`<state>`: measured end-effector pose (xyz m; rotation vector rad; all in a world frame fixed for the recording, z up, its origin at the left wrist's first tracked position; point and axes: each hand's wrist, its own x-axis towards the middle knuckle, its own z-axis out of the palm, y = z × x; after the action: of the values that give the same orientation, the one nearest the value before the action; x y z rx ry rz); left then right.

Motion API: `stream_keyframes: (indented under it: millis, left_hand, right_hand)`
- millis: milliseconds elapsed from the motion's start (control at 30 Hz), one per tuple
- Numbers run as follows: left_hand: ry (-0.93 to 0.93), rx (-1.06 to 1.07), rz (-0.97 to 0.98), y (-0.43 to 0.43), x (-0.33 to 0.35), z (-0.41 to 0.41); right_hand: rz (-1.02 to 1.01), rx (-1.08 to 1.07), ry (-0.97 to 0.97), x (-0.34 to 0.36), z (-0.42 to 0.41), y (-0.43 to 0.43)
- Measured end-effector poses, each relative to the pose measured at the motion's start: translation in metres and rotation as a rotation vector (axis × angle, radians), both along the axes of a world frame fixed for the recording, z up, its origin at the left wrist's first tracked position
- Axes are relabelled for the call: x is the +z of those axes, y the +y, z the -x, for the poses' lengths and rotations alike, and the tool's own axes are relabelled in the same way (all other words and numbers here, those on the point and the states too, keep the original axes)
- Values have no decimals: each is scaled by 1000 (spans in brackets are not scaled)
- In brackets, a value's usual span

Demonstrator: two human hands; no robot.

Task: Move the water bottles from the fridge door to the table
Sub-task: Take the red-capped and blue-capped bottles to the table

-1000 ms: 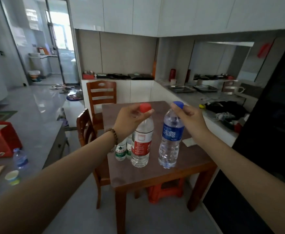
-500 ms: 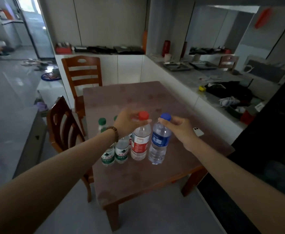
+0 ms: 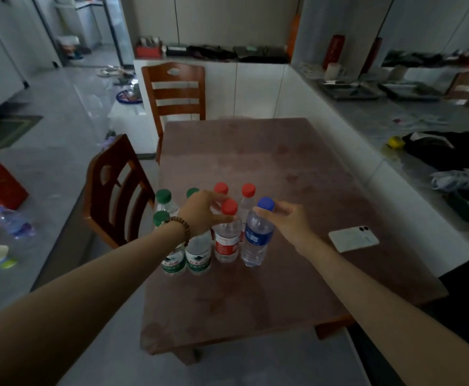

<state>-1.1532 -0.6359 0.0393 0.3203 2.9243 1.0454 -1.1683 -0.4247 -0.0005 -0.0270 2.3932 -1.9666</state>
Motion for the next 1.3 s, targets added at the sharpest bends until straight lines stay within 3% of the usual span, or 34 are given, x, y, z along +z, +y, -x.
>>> stream_keyframes:
  millis: [733,1300]
  left_hand:
    - [-52,-9,146,-4,-22,11]
    - [152,58,350,-5,-44,9]
  right_hand:
    - [-3,148,-16,-31,26,-7]
    - [80,0,10,-42,2,-26]
